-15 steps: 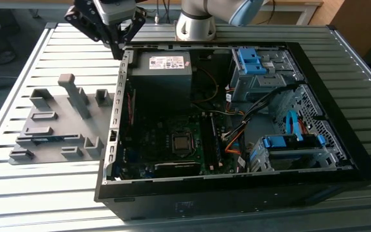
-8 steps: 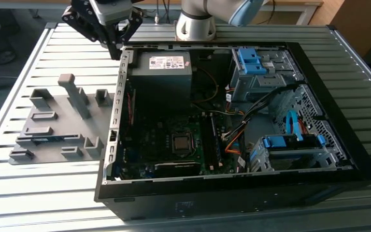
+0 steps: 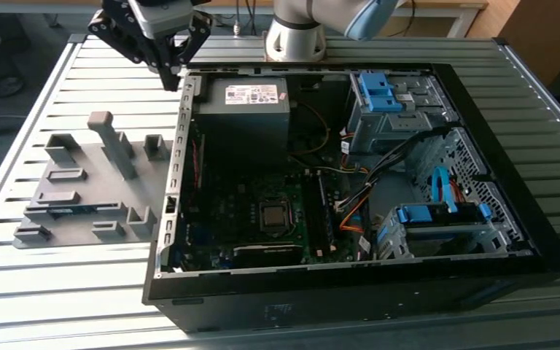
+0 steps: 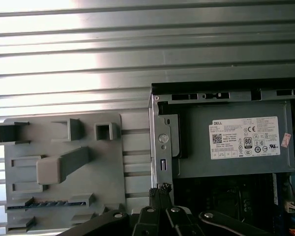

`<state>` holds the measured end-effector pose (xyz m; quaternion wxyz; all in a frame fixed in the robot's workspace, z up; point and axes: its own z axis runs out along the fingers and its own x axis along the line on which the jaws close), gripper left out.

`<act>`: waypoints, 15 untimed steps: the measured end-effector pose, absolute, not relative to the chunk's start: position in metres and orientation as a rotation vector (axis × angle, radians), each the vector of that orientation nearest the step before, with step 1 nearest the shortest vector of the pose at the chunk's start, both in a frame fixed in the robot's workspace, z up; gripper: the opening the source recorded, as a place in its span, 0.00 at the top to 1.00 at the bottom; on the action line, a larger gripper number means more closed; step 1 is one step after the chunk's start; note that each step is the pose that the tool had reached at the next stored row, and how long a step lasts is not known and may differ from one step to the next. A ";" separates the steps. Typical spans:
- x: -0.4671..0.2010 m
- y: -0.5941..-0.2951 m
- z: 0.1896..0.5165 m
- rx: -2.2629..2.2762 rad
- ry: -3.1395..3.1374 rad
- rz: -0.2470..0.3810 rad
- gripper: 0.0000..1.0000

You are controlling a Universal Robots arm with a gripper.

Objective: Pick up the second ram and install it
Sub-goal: 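Reach for the second ram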

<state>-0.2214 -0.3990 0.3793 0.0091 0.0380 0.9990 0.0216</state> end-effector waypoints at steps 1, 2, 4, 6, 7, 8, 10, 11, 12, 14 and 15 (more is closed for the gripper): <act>-0.222 -0.399 0.379 0.119 3.120 0.067 0.89; -0.223 -0.399 0.379 0.119 3.120 0.067 0.89; -0.224 -0.399 0.379 0.119 3.120 0.067 0.89; -0.225 -0.399 0.379 0.119 3.120 0.067 0.89; -0.225 -0.399 0.379 0.119 3.120 0.067 0.89; -0.226 -0.399 0.379 0.119 3.120 0.067 0.89; -0.227 -0.399 0.379 0.119 3.120 0.067 0.89; -0.227 -0.399 0.379 0.119 3.120 0.067 0.89; -0.228 -0.399 0.378 0.119 3.120 0.067 0.89; -0.229 -0.399 0.378 0.119 3.120 0.067 0.89; -0.229 -0.399 0.378 0.119 3.120 0.067 0.89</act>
